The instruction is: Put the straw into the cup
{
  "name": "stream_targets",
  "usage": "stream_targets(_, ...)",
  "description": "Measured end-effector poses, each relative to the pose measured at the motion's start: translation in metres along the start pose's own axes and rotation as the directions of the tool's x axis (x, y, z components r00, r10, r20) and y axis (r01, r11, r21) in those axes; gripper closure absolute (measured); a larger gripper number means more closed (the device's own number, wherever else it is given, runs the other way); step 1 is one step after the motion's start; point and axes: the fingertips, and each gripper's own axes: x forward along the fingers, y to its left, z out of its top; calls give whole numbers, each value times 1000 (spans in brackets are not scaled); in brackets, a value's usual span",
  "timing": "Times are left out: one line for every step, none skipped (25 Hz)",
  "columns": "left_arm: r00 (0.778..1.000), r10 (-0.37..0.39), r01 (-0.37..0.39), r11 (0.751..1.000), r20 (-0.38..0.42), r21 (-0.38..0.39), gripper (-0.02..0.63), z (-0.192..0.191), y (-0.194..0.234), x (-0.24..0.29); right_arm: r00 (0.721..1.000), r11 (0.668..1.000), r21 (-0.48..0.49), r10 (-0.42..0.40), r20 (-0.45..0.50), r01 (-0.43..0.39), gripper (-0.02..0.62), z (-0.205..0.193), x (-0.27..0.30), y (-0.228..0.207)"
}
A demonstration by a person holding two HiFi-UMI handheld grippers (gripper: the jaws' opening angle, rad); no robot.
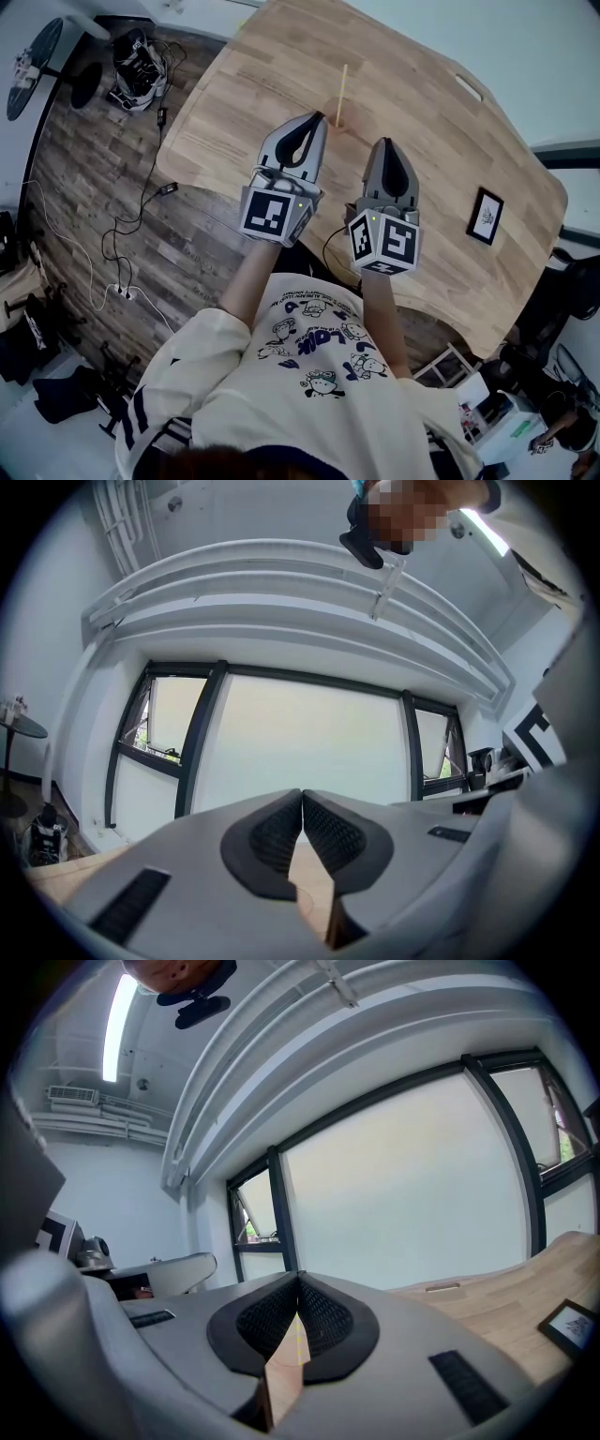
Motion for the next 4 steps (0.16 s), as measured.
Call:
stream_targets(1000,0,0,1000,0,2,571,0,0,0,1000,1000,-1,-1,0,1,601,0,0,0)
stream_targets(1000,1,-1,1000,0,2,570,0,0,0,1000,1000,-1,-1,-1,1,601,0,0,0)
stream_targets(1000,2,-2,1000,0,1,570,1,0,1,1000,1000,-2,-1,-1,1,601,1,0,-1)
stream_targets(1000,2,-2,1000,0,-1,571,1,0,1,1000,1000,-2,-2,-2,2,601,1,0,-1)
